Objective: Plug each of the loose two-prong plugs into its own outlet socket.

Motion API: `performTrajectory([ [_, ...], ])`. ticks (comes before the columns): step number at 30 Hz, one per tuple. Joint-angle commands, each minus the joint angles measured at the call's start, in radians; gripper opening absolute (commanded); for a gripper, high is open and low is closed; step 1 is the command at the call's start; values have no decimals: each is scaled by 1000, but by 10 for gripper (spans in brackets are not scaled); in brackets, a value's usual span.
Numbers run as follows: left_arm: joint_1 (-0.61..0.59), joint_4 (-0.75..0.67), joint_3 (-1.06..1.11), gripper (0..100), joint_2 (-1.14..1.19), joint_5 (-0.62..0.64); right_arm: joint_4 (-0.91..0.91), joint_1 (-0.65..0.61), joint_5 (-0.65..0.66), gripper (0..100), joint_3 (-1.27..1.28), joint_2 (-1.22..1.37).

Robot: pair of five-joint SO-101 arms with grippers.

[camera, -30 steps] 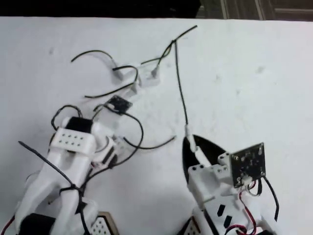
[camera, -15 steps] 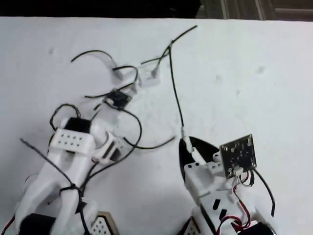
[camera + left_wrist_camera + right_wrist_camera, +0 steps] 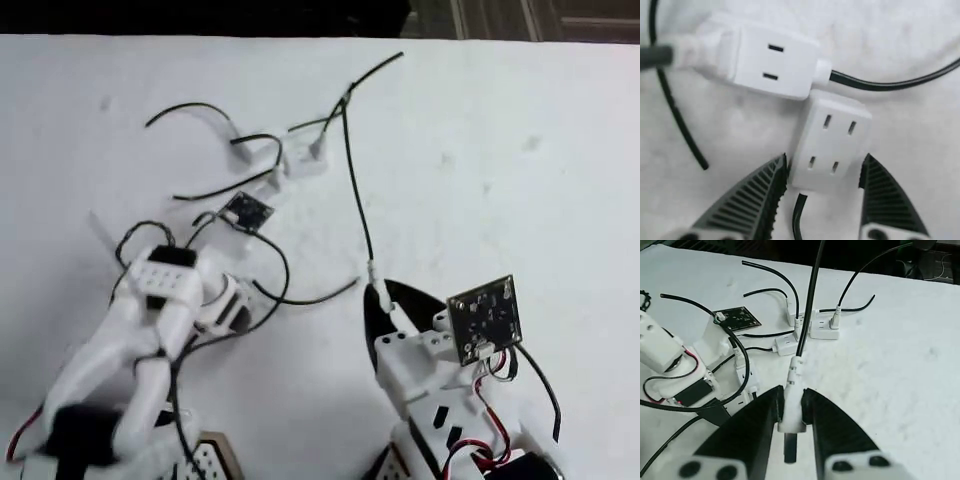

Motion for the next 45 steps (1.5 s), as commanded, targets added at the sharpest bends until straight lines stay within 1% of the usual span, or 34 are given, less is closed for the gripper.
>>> performTrajectory([
  [1,48,92,-141,171,131,-2,-19,-1,0,17,-5,12],
  [4,122,132,-147,134,131,12,-18,-1,0,17,-3,12],
  [8,186,169,-150,175,97,150,-18,-1,0,17,-3,12],
  [12,182,210,-150,233,28,157,-16,-1,0,17,0,12],
  [18,180,301,-155,245,-154,163,-16,-1,3,17,0,12],
  [22,139,338,-147,246,-288,163,-19,-1,9,17,0,16],
  [25,85,354,-147,246,-371,164,-22,-5,9,17,0,19],
  [29,-13,311,-152,243,-460,167,-59,-8,18,17,-5,21],
  [31,-42,279,-153,244,-503,198,-82,-42,60,17,0,22],
  [33,-38,255,-155,245,-544,258,-84,-117,84,17,0,22],
  [36,8,247,-155,245,-604,327,-84,-263,94,17,0,35],
  [38,44,247,-155,245,-650,362,-84,-331,92,17,0,84],
  [41,90,247,-153,245,-727,437,-90,-377,87,17,-8,191],
  [43,111,247,-149,245,-782,488,-119,-386,91,17,-20,246],
  [45,131,247,-147,245,-834,511,-139,-387,94,17,-34,280],
])
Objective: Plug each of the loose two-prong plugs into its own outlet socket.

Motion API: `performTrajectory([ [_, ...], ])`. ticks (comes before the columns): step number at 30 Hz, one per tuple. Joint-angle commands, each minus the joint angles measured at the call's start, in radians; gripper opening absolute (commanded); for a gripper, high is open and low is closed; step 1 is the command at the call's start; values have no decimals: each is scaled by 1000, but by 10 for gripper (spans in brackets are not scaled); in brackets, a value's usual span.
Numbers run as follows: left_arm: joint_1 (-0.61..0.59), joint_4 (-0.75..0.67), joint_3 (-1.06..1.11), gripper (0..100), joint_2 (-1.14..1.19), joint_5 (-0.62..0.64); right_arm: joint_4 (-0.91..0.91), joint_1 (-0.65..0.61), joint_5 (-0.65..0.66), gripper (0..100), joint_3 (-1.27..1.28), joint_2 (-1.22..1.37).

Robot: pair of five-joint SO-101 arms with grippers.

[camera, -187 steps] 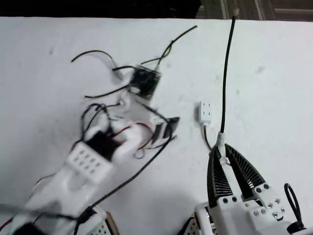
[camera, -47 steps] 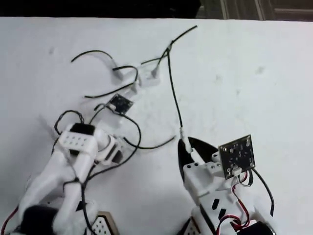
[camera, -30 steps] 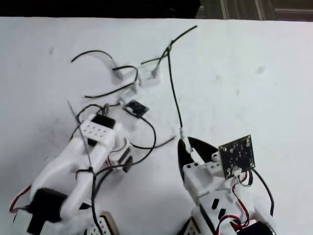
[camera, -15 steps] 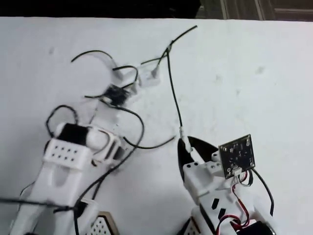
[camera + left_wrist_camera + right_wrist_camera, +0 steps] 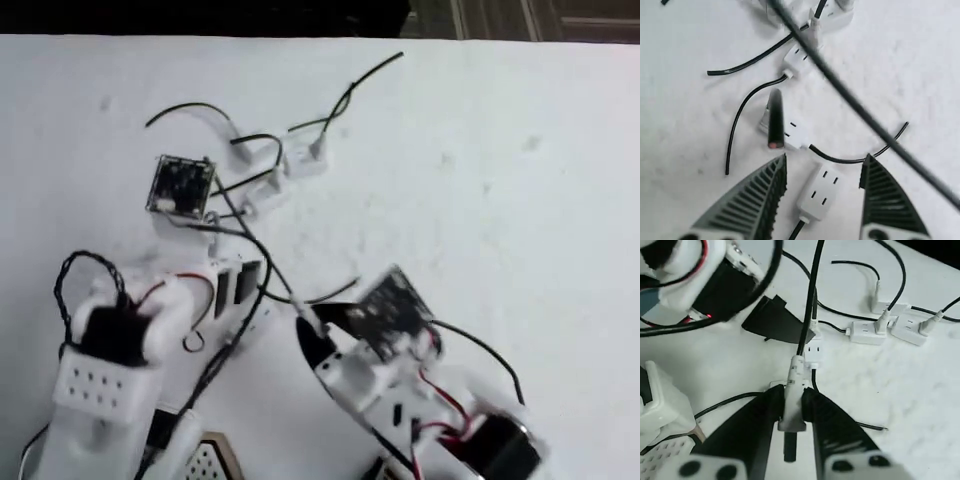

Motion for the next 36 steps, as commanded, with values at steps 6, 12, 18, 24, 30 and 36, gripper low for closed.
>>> performTrajectory([
  [6,117,-18,-35,245,-222,69,-68,-19,12,17,-37,137],
  [12,240,-8,5,245,-302,60,-88,-19,12,17,-37,197],
  [18,292,-11,110,245,-417,-57,-108,-18,15,17,-37,237],
  [24,67,3,164,245,-578,-60,-110,-16,49,17,-35,245],
  [30,-255,-3,219,245,-659,-61,-110,-16,49,16,-34,272],
  [36,-440,-5,328,245,-664,-143,-203,-16,51,16,-35,473],
])
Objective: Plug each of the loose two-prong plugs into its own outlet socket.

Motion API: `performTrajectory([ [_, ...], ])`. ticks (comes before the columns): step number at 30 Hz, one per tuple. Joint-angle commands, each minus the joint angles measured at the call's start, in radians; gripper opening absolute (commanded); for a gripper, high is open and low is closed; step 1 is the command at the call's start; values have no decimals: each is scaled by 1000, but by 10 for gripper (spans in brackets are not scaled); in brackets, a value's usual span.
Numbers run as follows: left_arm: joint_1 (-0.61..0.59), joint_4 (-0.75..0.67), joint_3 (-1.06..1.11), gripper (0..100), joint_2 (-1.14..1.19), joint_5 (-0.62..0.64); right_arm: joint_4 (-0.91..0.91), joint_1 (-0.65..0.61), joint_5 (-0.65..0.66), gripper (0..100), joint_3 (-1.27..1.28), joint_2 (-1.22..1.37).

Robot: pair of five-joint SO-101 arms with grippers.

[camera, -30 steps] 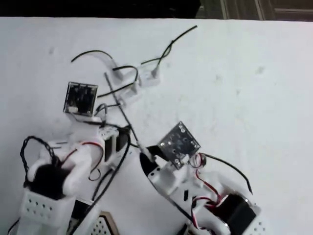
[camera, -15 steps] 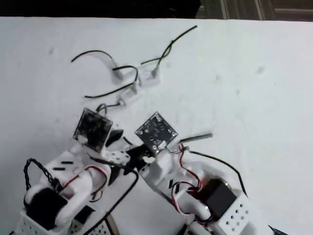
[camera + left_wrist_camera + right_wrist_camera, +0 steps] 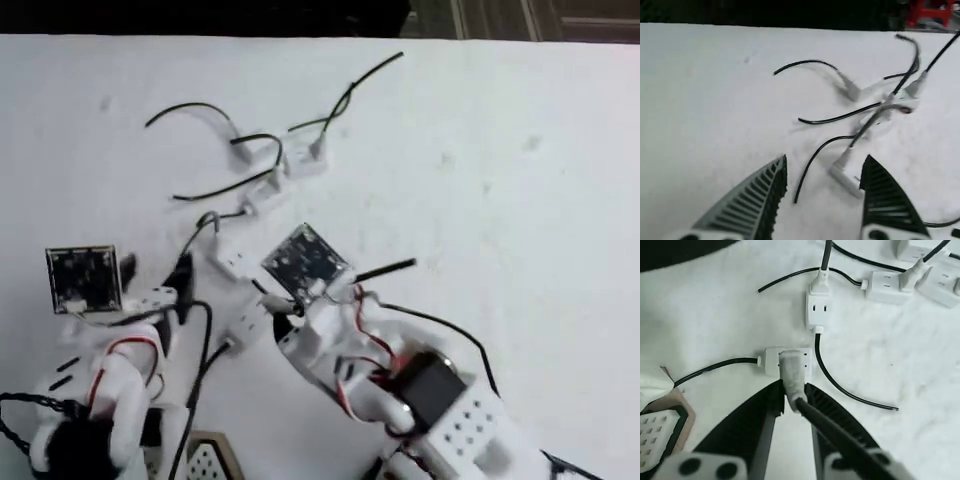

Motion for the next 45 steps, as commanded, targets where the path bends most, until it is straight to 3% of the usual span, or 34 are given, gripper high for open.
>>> performTrajectory([
  [1,-105,-8,87,245,-10,-48,-77,-8,11,16,-37,119],
  [6,-166,-14,230,245,-10,-127,-173,-7,54,16,-37,277],
  [14,-237,-89,325,245,-10,-130,-268,-5,92,16,-44,496],
  [29,-237,-83,327,245,-10,-130,-259,45,94,16,-193,737],
  [45,-237,-83,328,244,-10,-130,-182,90,135,16,-195,750],
])
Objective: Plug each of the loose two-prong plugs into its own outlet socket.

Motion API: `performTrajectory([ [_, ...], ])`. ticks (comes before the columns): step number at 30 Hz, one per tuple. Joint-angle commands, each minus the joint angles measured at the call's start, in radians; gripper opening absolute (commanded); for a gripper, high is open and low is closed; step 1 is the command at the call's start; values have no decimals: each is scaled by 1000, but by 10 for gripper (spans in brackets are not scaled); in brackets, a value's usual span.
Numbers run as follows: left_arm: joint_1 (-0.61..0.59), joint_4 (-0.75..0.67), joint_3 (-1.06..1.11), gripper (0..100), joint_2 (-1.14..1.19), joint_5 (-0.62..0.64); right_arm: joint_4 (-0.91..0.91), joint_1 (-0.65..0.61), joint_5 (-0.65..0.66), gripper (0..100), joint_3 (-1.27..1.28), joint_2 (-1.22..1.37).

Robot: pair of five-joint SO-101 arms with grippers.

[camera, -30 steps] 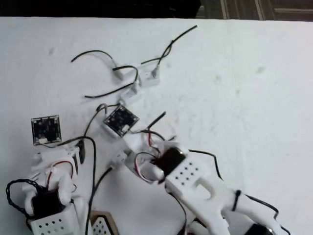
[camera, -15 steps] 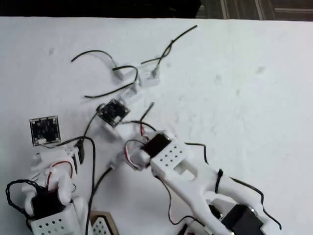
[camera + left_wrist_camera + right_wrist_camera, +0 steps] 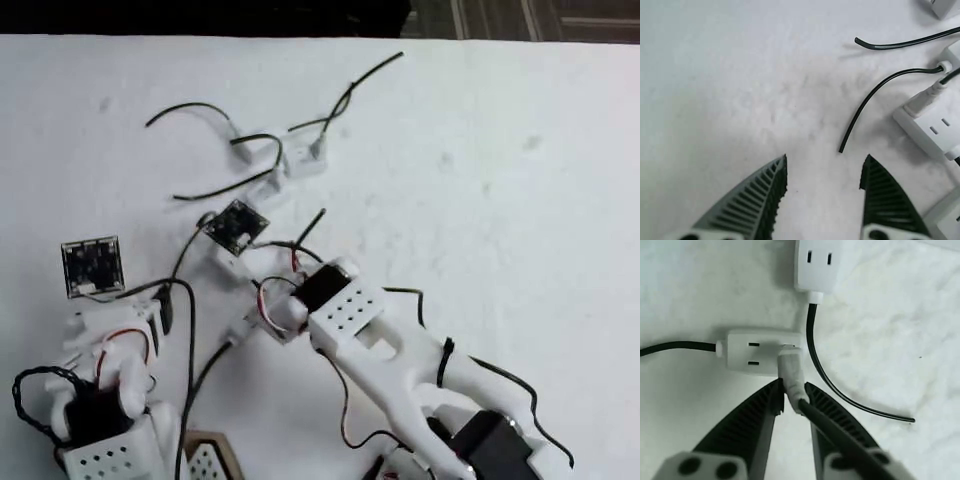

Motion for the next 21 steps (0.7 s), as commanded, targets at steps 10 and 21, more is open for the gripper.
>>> performTrajectory([
  [10,-7,-20,-3,244,-10,-12,120,24,12,16,-144,7],
  [21,-7,-20,-3,244,-10,-12,127,22,12,16,-146,10],
])
